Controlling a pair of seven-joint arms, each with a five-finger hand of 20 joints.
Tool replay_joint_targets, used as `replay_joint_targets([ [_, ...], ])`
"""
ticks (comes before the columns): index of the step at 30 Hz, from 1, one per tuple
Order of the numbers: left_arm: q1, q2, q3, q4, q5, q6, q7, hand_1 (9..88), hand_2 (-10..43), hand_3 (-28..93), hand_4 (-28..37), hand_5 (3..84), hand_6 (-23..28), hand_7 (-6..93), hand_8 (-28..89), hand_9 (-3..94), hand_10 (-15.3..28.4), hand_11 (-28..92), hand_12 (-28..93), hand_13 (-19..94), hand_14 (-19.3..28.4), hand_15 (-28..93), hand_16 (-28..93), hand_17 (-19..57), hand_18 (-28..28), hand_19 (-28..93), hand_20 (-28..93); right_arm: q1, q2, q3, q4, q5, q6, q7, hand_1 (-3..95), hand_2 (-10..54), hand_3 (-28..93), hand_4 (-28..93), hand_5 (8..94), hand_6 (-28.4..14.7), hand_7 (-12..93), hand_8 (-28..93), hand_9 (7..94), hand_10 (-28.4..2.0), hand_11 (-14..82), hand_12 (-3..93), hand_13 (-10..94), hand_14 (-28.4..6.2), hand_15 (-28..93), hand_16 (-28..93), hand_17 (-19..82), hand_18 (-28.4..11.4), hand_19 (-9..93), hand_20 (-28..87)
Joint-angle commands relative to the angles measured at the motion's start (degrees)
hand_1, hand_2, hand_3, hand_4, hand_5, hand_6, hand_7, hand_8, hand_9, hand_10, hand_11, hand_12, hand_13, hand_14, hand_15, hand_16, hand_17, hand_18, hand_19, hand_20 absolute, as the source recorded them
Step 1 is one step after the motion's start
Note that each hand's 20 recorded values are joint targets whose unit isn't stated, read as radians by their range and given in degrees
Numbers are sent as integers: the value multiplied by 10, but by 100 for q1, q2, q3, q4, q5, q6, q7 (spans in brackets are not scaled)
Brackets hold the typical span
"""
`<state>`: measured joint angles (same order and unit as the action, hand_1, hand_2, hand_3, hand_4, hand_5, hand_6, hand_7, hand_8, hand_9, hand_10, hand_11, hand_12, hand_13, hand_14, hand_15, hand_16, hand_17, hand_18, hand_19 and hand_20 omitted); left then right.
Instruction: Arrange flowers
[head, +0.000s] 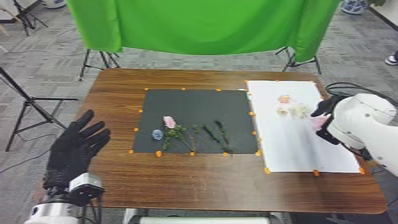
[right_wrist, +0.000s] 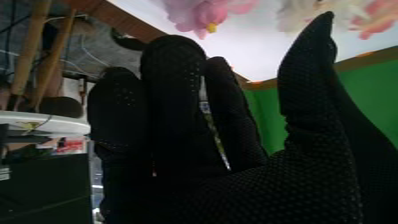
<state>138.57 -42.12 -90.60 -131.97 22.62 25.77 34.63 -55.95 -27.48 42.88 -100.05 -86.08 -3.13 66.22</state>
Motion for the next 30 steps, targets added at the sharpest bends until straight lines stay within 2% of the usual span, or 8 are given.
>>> replay_joint_targets([
  [1,-38,225,103,35,-240,33,237,300,72,646,-204,365,93,99,-78,320,191,284,108,207,260,563,-123,-73,256,522,57,232,-126,-423,119,-93,167,-84,346,11,753,-228,483,-64,167,-97,501,-215,117,134,715,-114,734,95,563,-142,932,123],
  [9,-62,115,80,25,-121,-21,110,301,72,646,-204,365,93,99,-78,320,191,285,108,207,260,563,-123,-73,256,521,57,403,-306,-771,353,-128,122,78,359,3,757,-231,483,-57,176,-104,511,-211,119,134,712,-112,736,94,554,-146,932,125],
  [16,-82,-86,23,44,52,-105,-78,302,73,646,-204,365,93,99,-78,321,192,285,108,207,260,563,-123,-73,255,521,57,329,-248,-710,407,-33,116,179,369,-3,758,-233,490,-52,178,-104,529,-214,119,132,718,-110,732,90,557,-146,932,116],
  [20,-119,-48,55,48,11,-88,-46,302,74,646,-204,366,94,99,-78,321,191,285,108,207,260,563,-123,-73,255,521,58,267,-245,-745,427,-123,321,219,389,-15,767,-237,501,-49,179,-105,548,-214,121,130,726,-104,722,85,558,-146,932,112],
  [24,-146,-27,60,57,-4,-96,-36,301,73,647,-203,366,94,100,-78,321,191,286,108,207,260,563,-123,-73,255,520,57,349,-192,-1098,406,-440,896,259,471,-54,768,-252,590,-41,210,-79,667,-180,153,130,786,-70,675,94,588,-135,932,106],
  [25,-149,-78,42,57,43,-129,-116,301,73,647,-203,366,94,100,-78,321,191,286,108,207,260,563,-123,-73,255,521,58,243,-172,-1033,364,-490,943,279,501,-73,761,-264,609,-42,219,-29,696,-169,162,132,801,-60,664,101,599,-132,932,111],
  [28,-159,-151,23,56,119,-156,-193,301,73,647,-204,366,93,100,-78,320,192,285,108,207,260,564,-123,-73,255,521,58,261,-176,-1150,389,-634,1154,309,578,-94,719,-277,662,-43,244,41,782,-132,115,213,830,-41,644,121,618,-121,932,120],
  [30,-143,-91,38,48,42,-125,-121,301,73,648,-204,366,93,100,-78,320,191,286,108,207,260,563,-123,-73,256,521,58,301,-157,-1288,392,-797,1318,286,605,-95,713,-278,695,-33,271,53,837,-110,73,270,845,-30,636,128,624,-115,932,133],
])
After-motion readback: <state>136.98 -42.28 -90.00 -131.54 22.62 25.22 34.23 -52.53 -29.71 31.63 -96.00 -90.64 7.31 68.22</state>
